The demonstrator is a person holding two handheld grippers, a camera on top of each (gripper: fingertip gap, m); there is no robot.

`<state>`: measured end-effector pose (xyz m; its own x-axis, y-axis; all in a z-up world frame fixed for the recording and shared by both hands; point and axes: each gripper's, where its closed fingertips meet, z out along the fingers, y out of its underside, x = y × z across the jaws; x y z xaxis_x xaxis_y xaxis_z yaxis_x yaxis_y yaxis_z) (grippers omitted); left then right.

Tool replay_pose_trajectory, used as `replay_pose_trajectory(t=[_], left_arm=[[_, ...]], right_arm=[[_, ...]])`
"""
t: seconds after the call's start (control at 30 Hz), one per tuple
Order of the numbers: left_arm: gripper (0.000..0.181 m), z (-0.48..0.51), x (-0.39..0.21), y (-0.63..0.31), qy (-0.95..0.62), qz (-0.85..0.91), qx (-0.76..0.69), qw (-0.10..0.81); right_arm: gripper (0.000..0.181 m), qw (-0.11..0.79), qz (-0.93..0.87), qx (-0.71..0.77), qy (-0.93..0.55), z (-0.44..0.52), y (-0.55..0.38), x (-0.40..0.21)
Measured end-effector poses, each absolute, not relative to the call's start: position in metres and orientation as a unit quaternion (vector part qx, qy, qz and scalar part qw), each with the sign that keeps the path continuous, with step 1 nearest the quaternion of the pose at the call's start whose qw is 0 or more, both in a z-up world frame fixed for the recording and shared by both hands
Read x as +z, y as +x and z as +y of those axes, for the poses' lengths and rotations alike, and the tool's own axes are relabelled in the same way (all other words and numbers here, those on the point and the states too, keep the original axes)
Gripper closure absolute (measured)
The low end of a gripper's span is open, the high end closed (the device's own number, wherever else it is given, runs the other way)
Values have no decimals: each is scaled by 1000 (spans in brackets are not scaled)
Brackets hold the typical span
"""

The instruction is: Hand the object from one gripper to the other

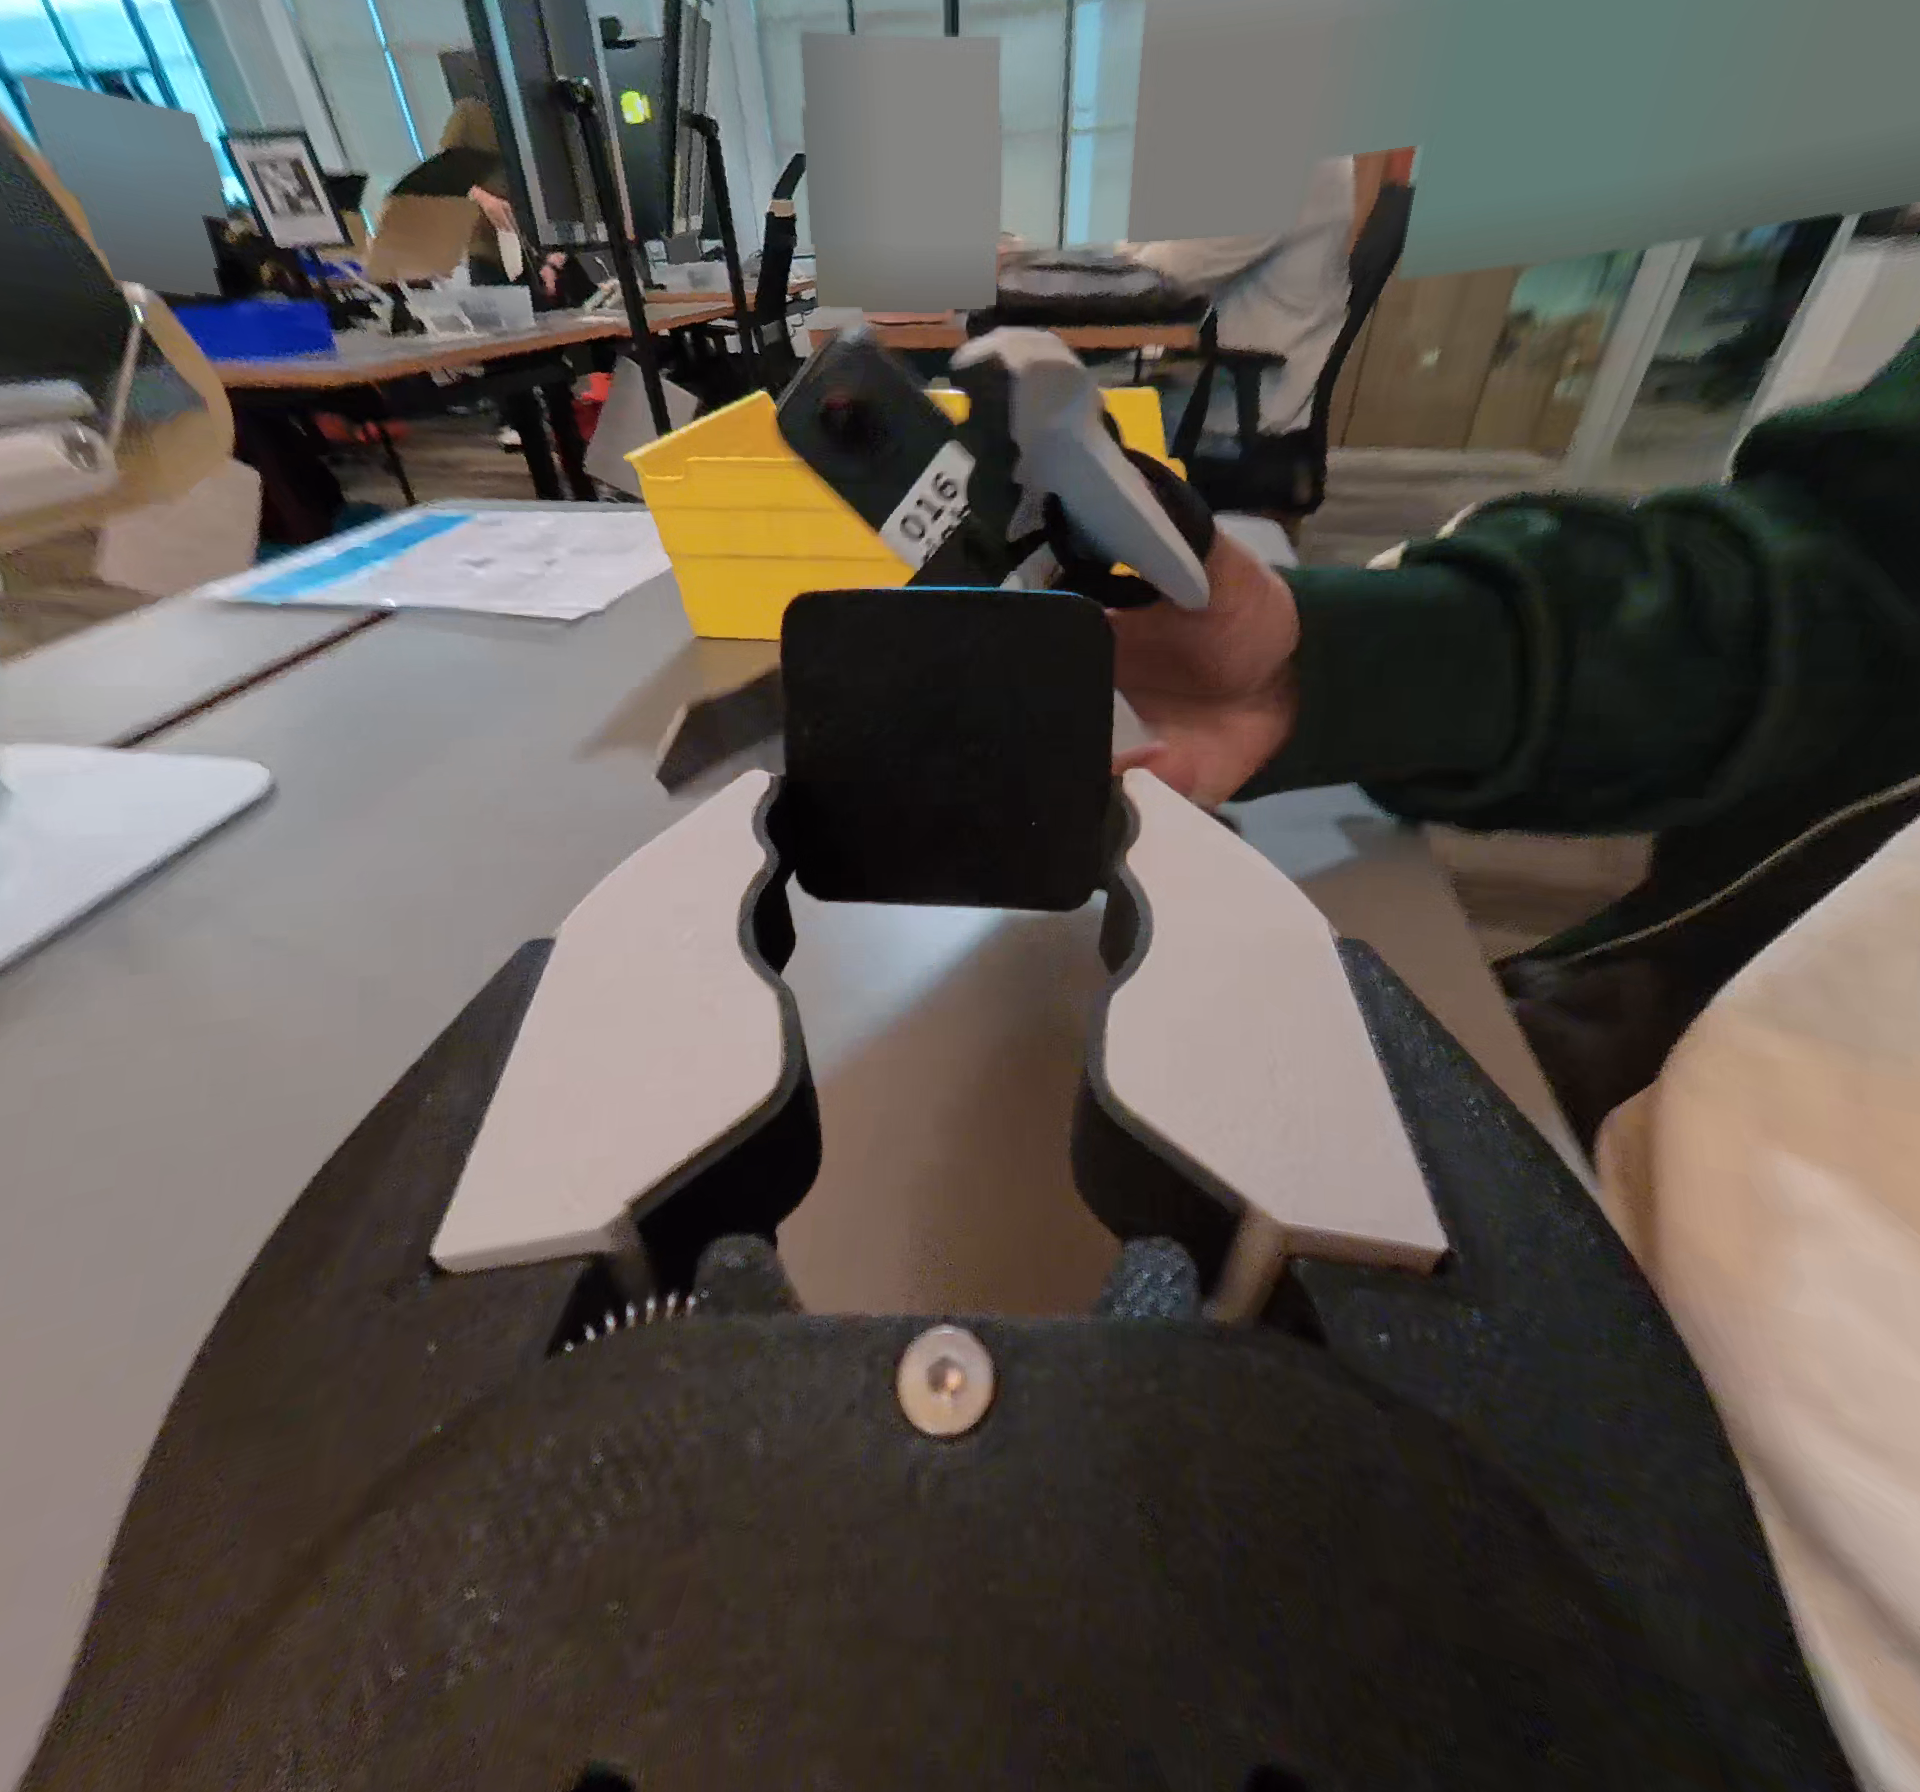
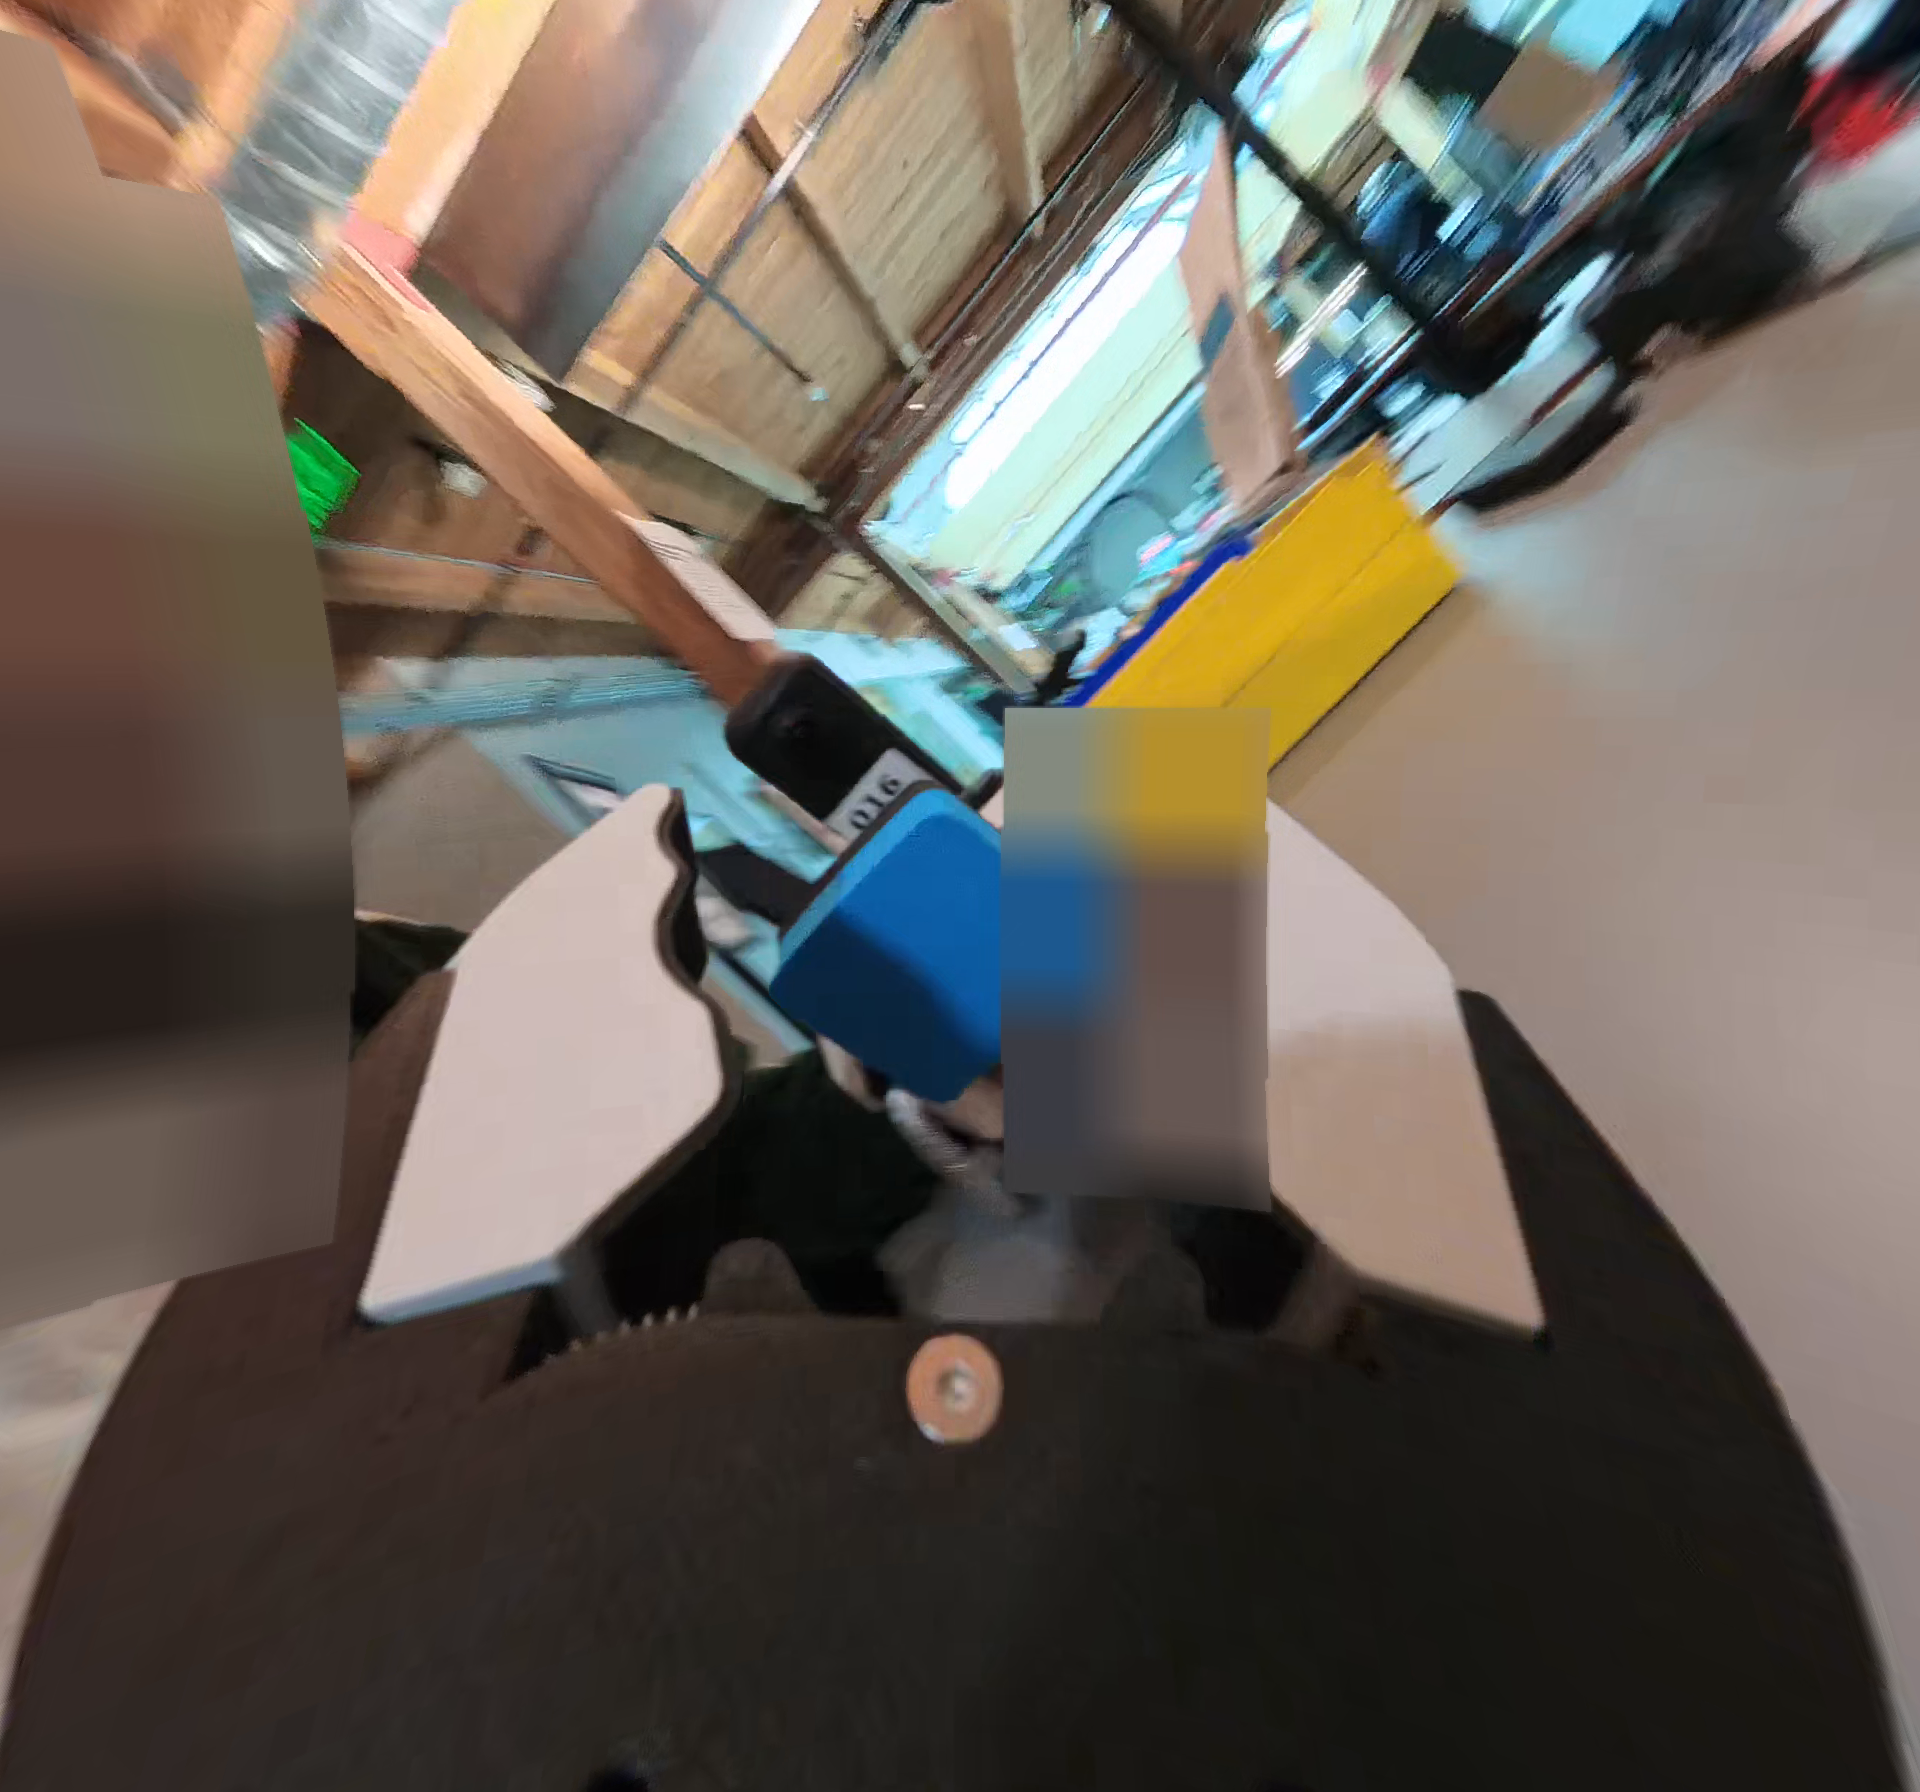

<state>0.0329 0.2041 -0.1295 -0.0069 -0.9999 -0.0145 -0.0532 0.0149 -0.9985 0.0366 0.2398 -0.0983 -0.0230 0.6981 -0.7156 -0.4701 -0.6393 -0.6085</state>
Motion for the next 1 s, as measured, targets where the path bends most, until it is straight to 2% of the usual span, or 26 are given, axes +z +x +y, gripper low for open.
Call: replay_pose_trajectory(t=[0.1,0.2,0.5,0.63,0.87,0.97,1.0], left_arm=[[123,207,-123,30,-524,468,-547,456],[124,212,-118,26,-529,430,-588,435],[124,206,-123,31,-531,438,-597,411],[123,205,-125,33,-534,440,-595,408],[123,204,-120,33,-521,438,-599,423],[99,212,-116,31,-533,410,-600,434],[97,214,-116,30,-541,400,-604,427]], right_arm=[[81,538,-186,588,-575,240,39,-93],[88,592,-253,522,-560,230,33,-87],[109,554,-280,530,-578,222,20,-98],[126,540,-298,524,-587,219,17,-103],[126,545,-298,519,-587,218,16,-99],[126,571,-267,526,-571,219,26,-73],[126,585,-251,520,-569,220,36,-56]])
